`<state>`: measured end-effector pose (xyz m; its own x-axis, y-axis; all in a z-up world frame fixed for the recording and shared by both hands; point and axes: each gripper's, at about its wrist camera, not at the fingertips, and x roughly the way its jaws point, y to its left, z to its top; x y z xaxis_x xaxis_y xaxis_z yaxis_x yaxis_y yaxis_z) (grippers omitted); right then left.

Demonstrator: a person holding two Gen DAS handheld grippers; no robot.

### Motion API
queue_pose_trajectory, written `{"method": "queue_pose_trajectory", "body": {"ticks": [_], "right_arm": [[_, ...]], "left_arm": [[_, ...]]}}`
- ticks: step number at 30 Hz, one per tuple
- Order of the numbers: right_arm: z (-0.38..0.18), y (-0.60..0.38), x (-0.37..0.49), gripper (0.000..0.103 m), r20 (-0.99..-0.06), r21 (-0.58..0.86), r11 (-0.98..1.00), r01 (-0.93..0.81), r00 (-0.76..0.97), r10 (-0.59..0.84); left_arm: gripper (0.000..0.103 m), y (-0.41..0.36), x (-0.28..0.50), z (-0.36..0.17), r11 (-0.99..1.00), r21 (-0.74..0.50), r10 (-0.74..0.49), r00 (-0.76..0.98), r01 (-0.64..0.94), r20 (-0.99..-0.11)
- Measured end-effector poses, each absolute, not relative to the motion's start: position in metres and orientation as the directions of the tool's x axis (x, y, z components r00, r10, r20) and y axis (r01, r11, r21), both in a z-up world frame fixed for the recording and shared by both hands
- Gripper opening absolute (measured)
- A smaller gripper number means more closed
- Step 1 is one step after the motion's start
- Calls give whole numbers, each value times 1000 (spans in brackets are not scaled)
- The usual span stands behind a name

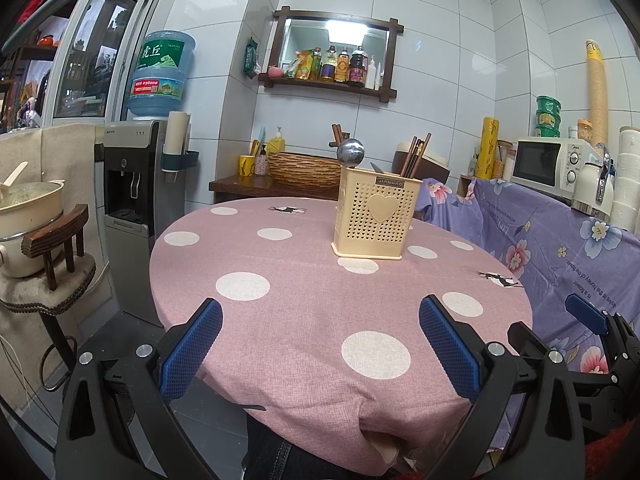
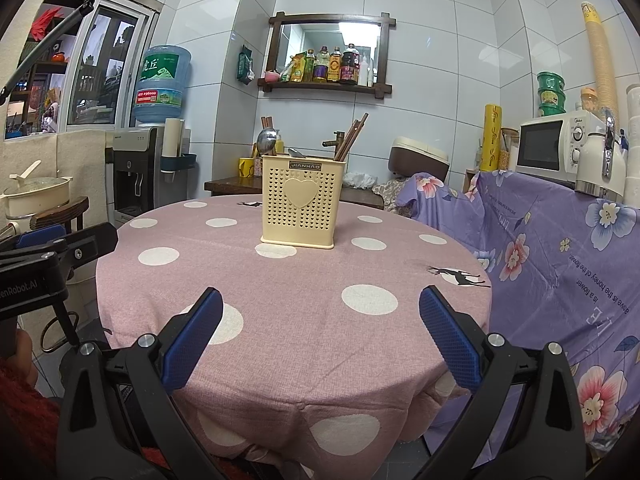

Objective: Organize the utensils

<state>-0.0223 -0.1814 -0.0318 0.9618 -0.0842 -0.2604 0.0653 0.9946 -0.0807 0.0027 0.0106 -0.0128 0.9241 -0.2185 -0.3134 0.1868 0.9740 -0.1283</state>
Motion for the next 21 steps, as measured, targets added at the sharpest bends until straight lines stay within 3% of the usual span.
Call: {"method": "queue_pose_trajectory", "body": {"ticks": [21], "right_arm": [[-33, -181, -22, 97, -262, -80, 995, 66, 961, -85]], "left_arm": [[98, 10, 4, -14, 975, -126, -216, 924, 185, -315]]}}
